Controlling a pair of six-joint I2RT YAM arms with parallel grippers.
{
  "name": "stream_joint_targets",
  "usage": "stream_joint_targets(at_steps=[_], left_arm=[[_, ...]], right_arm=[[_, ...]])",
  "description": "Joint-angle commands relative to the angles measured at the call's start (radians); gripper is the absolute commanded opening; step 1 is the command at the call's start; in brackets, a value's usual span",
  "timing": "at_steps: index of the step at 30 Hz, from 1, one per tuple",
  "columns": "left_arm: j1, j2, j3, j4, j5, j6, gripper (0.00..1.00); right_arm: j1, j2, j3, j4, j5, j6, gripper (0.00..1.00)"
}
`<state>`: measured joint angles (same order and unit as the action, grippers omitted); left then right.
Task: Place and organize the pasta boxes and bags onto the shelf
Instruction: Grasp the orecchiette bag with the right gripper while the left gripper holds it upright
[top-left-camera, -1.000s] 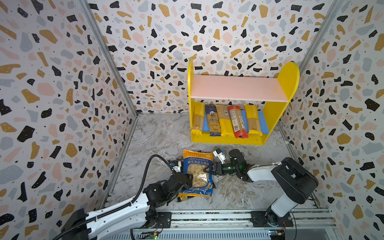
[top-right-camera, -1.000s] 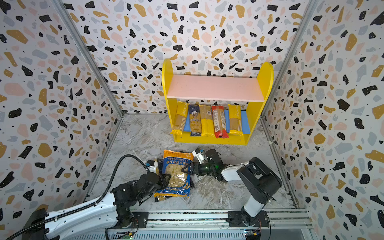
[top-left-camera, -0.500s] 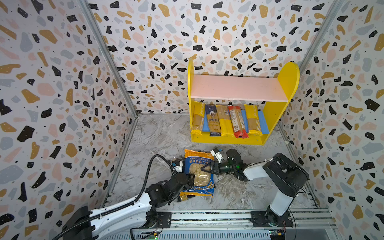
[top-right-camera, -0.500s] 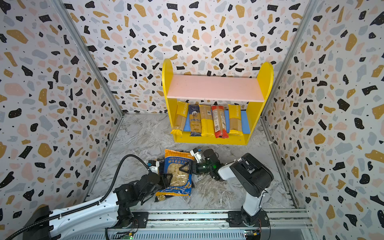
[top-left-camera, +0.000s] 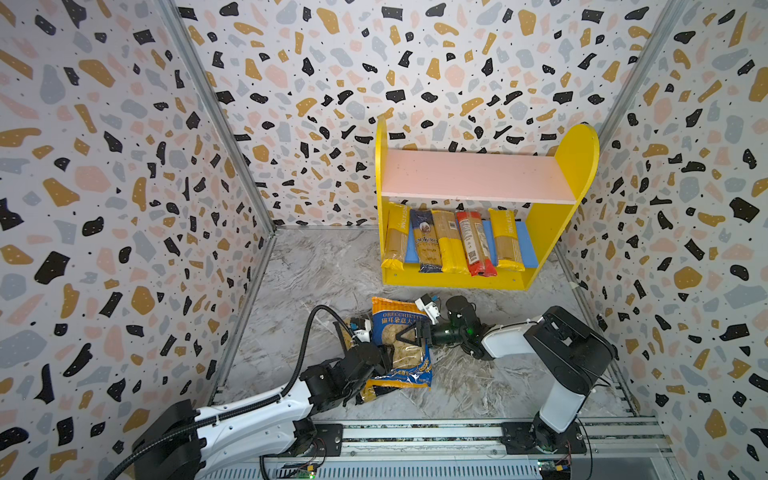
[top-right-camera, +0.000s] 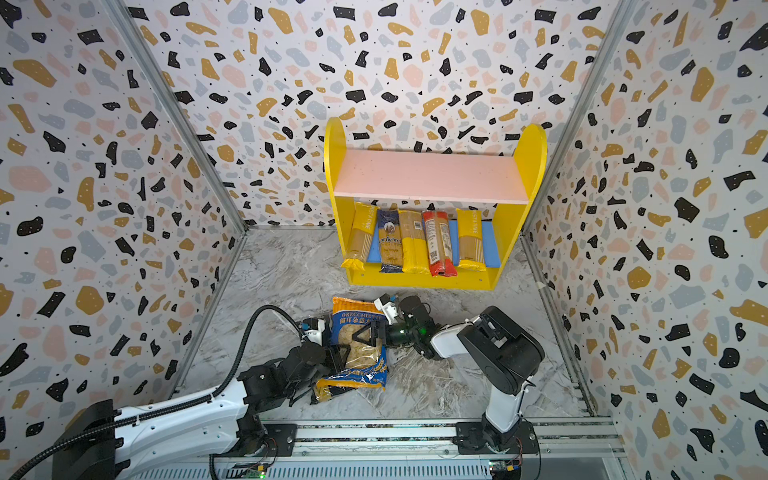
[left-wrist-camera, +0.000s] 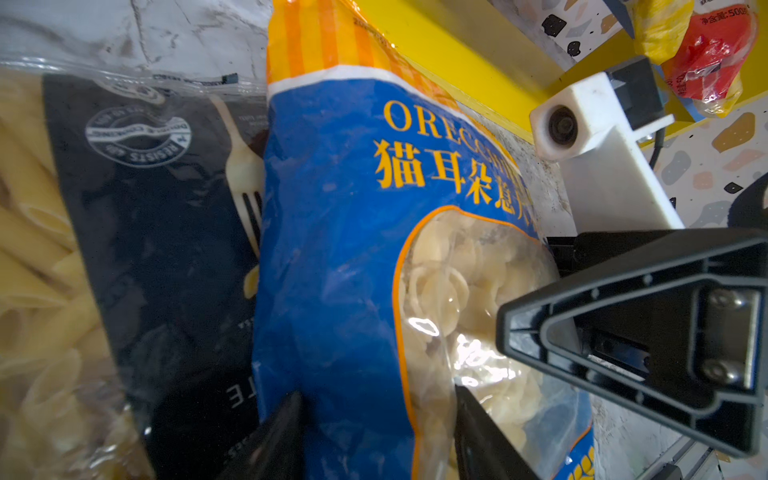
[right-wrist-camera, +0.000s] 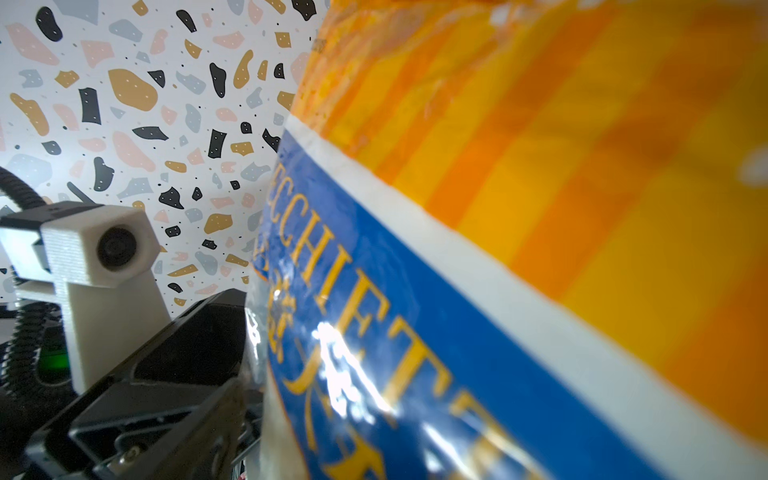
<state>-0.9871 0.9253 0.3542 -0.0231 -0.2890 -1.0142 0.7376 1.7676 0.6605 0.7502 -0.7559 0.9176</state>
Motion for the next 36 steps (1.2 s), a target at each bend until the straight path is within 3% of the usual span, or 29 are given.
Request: stream_joint_targets(at_steps=[1,6,10,14,21,27,32,36], left_arm=[[0.000,0.016,-0.004,0.039,0.060,0.013,0.56],[0.000,0.020,0.006,0.034,0.054,0.022,0.58],[0.001,0.030,0.024,0.041,0.058,0.037,0.58],[0.001,0.053,0.063,0.044,0.074,0.058,0.59],[0.001,-0.022,0.124,-0.079,0.015,0.075,0.79],[0.000,-0.194,0.108,-0.212,-0.065,0.060,0.82],[0.000,-0.259,0.034,-0.219,-0.051,0.017,0.80],[-0.001,-0.249,-0.025,-0.175,-0.018,-0.003,0.67]], right_arm=[[0.055,-0.017,0.071,0.113,-0.097,0.016,1.00],[0.055,-0.050,0.074,0.067,-0.084,0.003,0.88],[0.046,-0.097,0.077,0.005,-0.069,-0.017,0.59],[0.032,-0.146,0.090,-0.066,-0.064,-0.045,0.47],[-0.036,-0.269,0.056,-0.157,-0.074,-0.075,0.44],[-0.063,-0.339,0.009,-0.195,-0.086,-0.087,0.43],[-0.050,-0.301,0.000,-0.208,-0.067,-0.105,0.43],[-0.030,-0.240,0.004,-0.227,-0.061,-0.122,0.43]])
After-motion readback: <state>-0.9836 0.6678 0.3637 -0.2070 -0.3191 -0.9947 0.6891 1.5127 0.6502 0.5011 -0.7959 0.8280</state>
